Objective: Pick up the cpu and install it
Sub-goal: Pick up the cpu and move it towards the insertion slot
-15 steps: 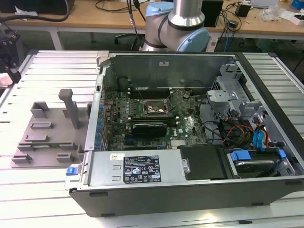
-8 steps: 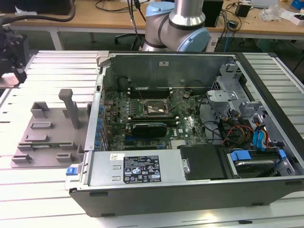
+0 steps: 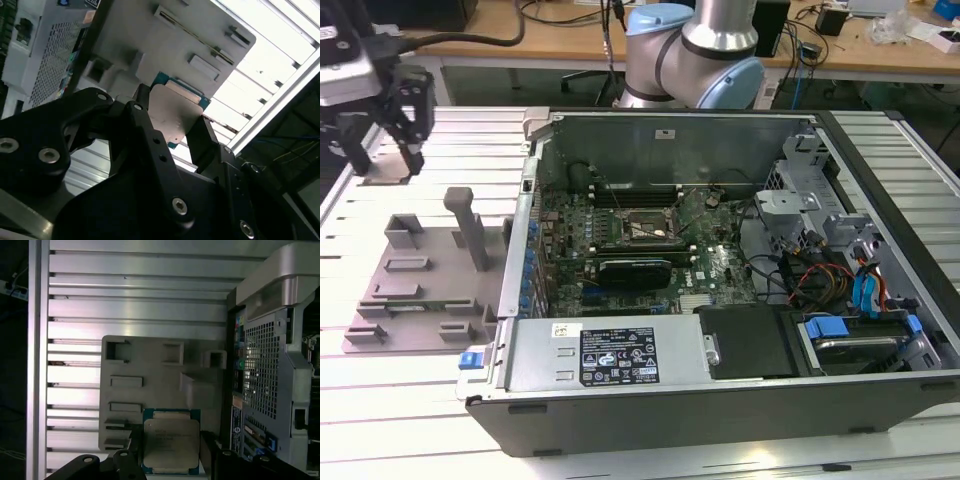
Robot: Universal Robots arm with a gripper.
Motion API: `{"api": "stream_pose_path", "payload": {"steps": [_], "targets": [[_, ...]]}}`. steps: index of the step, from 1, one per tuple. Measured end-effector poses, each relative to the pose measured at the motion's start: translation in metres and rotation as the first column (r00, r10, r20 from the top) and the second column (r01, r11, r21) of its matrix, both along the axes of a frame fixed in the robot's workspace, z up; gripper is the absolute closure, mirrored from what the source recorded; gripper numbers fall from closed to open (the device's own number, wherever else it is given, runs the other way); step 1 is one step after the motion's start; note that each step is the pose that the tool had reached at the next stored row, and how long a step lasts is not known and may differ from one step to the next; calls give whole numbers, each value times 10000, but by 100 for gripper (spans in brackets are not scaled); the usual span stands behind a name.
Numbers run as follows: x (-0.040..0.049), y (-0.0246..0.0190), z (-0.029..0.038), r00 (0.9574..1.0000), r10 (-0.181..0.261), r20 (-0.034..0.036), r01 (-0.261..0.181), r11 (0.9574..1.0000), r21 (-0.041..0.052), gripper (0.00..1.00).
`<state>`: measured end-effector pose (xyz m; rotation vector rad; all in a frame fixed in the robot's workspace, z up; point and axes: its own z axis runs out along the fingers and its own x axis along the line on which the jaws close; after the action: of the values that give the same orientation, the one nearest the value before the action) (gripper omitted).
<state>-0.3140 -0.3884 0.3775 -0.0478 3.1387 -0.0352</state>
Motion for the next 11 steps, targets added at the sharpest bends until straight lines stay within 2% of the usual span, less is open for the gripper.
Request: {"api": "stream_pose_path", "payload": {"steps": [3, 7, 9, 11], "targets": [[283, 0, 0, 10000, 0, -12, 0, 10000, -1, 45], [487, 0, -1, 10000, -1, -18, 1, 10000, -1, 45], [627, 1, -1, 10000, -2, -23, 2, 10000, -1, 45], [712, 0, -1, 10000, 0, -25, 0, 10000, -2, 45]]}}
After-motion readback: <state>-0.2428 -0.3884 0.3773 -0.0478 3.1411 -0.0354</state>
